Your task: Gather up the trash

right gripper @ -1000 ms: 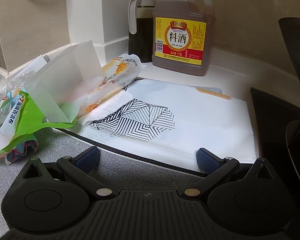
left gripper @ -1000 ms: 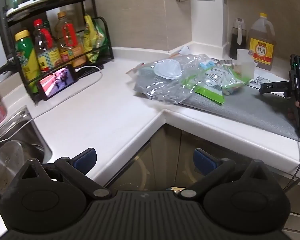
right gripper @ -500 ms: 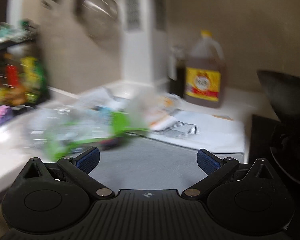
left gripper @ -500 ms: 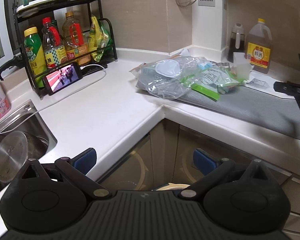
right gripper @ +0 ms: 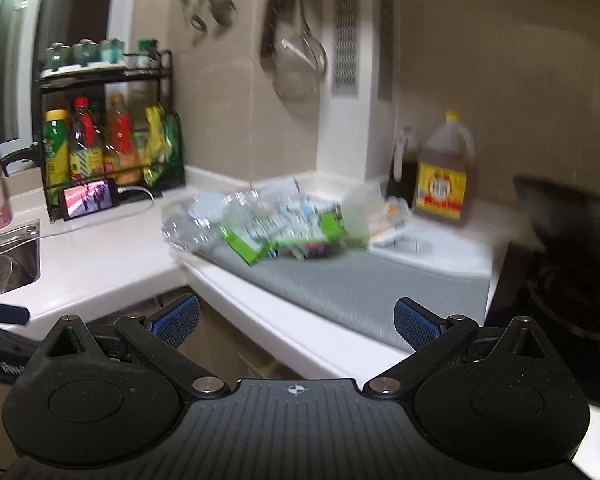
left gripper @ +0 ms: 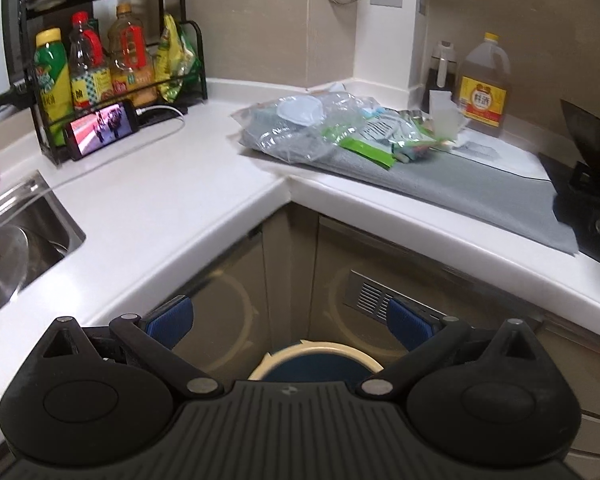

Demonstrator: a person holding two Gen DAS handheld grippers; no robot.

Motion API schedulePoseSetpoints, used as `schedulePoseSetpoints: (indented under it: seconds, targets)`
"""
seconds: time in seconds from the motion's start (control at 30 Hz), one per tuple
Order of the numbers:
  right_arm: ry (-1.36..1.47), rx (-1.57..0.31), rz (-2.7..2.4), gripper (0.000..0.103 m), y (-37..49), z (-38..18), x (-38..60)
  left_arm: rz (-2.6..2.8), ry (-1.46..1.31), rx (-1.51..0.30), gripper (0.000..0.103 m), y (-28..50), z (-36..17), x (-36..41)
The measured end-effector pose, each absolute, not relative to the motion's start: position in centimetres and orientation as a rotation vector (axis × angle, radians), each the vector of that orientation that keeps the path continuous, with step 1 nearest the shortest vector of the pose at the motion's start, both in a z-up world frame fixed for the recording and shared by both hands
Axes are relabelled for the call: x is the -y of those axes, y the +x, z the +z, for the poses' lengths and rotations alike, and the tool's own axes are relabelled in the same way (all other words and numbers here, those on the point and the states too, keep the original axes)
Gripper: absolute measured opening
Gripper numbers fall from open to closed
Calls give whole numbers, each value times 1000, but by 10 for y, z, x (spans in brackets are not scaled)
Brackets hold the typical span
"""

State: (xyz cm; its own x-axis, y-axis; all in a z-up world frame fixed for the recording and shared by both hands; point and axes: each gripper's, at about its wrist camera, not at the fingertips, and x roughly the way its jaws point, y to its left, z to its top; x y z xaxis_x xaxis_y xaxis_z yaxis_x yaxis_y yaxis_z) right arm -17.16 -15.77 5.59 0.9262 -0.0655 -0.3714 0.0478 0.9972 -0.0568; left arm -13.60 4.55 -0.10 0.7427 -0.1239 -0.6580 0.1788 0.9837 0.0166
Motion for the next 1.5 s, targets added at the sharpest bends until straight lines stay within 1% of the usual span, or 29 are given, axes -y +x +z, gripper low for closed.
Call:
schedulePoseSetpoints:
  seconds: [0.17,1.03,1.3,1.5]
  targets:
    - [-67,-434,-53,103,-167,53,149,-184,51,-737,103,-137,-5,-50]
    - [-50,-496,-45,103,-150,33,146,-190,51,-795,103,-128,-23,-49]
    - [-25,-481,-84,103,-128,29,162,-165,54,-819,103,-122,-28,-50]
    - [53,-478,-91,103,-97,25,184,-137,72,-819,103,-117,-30,-50]
